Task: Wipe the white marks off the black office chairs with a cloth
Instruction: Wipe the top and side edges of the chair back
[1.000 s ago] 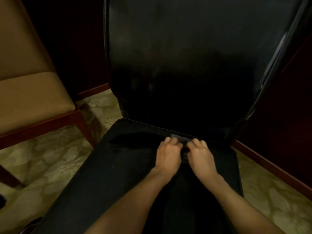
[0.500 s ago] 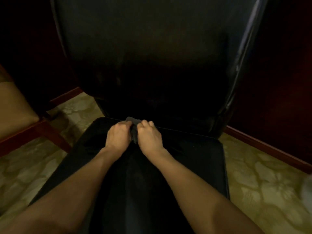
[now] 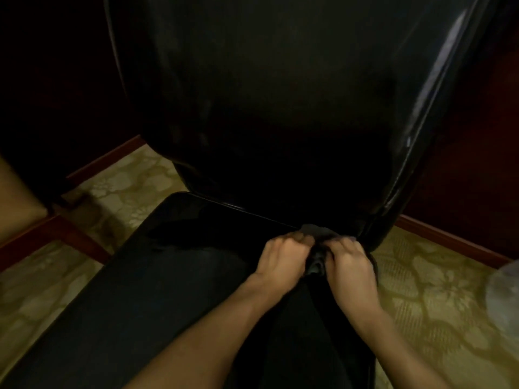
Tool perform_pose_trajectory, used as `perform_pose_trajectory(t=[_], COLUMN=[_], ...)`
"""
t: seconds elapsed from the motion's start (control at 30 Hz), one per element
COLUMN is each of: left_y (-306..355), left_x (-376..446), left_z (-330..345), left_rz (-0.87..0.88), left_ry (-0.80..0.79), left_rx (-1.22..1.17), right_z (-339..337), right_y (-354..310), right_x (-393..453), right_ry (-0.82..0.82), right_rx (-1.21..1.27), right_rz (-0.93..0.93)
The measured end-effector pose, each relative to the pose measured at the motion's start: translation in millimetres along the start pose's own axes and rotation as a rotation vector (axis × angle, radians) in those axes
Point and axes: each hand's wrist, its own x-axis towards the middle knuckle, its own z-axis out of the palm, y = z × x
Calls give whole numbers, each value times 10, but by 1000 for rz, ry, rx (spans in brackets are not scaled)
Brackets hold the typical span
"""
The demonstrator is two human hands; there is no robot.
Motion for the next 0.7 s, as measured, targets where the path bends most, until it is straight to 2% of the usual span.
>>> perform_pose_trajectory(t=[0.13,0.27,0.47,0.57,0.7], left_y=[-592,-1281,-2282,-2478,-2137], left_x=[82,-33,-267,-303,-202], left_z=[-226,-447,-713,-723,-617], left_rz=[-131,-356,-619,-608,-464], left_ry=[-1,49,64,56,88], left_rx=[51,93,248,208,85], right_z=[334,744,1201,1251,1087], right_y=[-564,-1281,-2225,-2319,-1959], right_x=[445,897,1226,1270,1188], right_ry=[-134,-326,-323,-304,-304], right_rx=[6,52,92,100,22], right_rz=[-36,-70,-308,-339,-360])
